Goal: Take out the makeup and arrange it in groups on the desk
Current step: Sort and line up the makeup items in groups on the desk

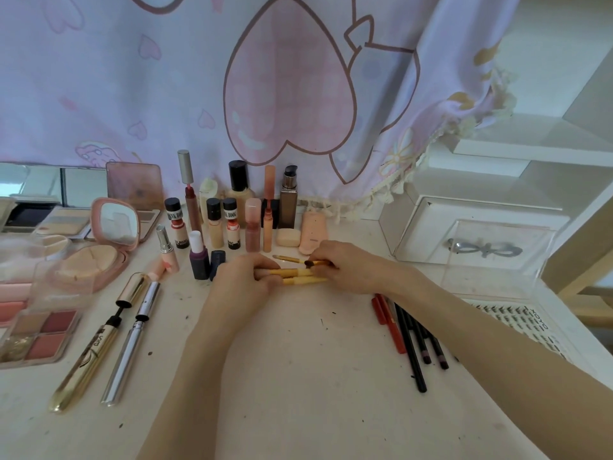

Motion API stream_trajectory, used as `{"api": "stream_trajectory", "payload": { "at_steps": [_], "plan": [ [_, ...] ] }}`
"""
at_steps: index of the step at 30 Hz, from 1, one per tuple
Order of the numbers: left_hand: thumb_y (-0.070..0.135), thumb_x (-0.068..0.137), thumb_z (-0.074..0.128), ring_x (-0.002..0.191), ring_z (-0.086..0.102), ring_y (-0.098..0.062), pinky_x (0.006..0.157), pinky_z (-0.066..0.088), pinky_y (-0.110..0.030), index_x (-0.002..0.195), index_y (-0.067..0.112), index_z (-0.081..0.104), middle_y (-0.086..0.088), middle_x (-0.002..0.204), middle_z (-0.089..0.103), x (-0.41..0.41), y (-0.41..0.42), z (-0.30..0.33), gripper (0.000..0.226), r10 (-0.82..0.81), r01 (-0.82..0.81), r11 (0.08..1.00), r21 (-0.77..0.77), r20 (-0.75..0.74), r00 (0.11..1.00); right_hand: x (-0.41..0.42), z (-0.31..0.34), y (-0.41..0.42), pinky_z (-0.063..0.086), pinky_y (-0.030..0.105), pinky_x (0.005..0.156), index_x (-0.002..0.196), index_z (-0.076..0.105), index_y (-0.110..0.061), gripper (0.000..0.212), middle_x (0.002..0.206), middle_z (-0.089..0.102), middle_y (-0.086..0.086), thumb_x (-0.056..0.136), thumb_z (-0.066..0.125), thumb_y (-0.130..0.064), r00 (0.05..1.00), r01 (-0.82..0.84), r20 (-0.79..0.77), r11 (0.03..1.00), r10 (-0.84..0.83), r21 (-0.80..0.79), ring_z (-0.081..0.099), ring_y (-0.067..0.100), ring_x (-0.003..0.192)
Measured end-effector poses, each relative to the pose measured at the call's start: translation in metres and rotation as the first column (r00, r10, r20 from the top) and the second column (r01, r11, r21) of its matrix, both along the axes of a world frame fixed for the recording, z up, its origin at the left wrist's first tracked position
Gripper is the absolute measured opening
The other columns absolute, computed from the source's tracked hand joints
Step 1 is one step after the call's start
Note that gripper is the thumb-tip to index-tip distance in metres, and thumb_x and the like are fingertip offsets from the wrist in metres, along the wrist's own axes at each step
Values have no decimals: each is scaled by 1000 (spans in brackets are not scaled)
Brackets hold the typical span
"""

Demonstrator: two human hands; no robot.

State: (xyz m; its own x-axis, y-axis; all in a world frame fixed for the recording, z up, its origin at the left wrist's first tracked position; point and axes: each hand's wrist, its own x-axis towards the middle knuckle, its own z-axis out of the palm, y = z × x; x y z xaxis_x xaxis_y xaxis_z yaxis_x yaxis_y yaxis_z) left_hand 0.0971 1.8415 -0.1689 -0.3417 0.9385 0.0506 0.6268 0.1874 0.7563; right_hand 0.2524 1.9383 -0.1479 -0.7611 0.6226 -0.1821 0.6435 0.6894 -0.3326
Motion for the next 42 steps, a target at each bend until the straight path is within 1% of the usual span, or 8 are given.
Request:
{"api": "stream_trajectory", "payload": {
  "at_steps": [7,10,15,18,22,28,32,42],
  "plan": [
    [10,84,64,67,59,-8,58,50,-12,97,20,62,6,77,62,4,-3,7,16,31,-124,933,337,270,962,-6,7,-9,36,28,73,86,54,-14,20,90,47,4,98,42,-24,992,-7,-122,1000,8,9,45,19,81],
    [7,83,65,68,61,-10,58,51,-13,92,22,59,3,80,63,4,-5,13,19,-9,-163,878,450,356,935,-8,15,-16,32,14,67,73,43,-27,25,85,37,-3,98,42,-23,974,-16,-228,1000,14,-8,38,8,73],
    [4,83,64,60,60,-4,57,50,-14,97,23,56,1,75,64,3,-11,31,26,-119,-171,839,516,482,868,-7,24,-37,36,13,65,85,46,-18,19,87,50,4,100,36,-23,941,-7,-335,990,-41,-140,45,9,73],
    [9,81,66,62,61,-8,58,51,-16,100,31,51,3,71,64,0,-18,41,33,-145,-169,869,465,566,811,-7,28,-52,43,23,69,87,43,-19,20,71,57,-4,101,32,-25,928,-44,-371,972,-46,-229,52,11,65],
    [14,78,67,65,57,-16,57,49,-21,114,14,57,-2,70,63,-20,-38,52,37,-219,-18,934,357,612,759,-9,32,-66,36,19,57,91,45,-14,21,62,43,-3,102,31,-25,918,-82,-396,973,-12,-218,38,5,52],
    [16,78,69,54,55,-11,46,44,-19,92,14,69,-5,68,64,-43,-80,58,15,-185,66,962,264,456,871,-28,29,-89,31,21,56,97,45,-22,16,69,43,-7,101,31,-28,961,-159,-241,984,135,-81,37,7,57],
    [9,80,66,49,55,-8,48,46,-14,84,6,70,0,56,62,-57,-105,57,6,-124,9,973,232,483,867,-47,31,-107,35,24,60,97,44,-24,15,71,46,-6,101,31,-31,963,-198,-199,978,182,-64,40,9,60],
    [16,84,65,67,64,-14,61,56,-21,95,13,61,-8,82,64,-54,-112,24,12,73,-142,983,119,457,887,-58,14,-130,36,22,60,101,44,-21,19,76,46,-6,102,28,-30,999,-38,-34,972,31,-234,43,7,65]
  ]
}}
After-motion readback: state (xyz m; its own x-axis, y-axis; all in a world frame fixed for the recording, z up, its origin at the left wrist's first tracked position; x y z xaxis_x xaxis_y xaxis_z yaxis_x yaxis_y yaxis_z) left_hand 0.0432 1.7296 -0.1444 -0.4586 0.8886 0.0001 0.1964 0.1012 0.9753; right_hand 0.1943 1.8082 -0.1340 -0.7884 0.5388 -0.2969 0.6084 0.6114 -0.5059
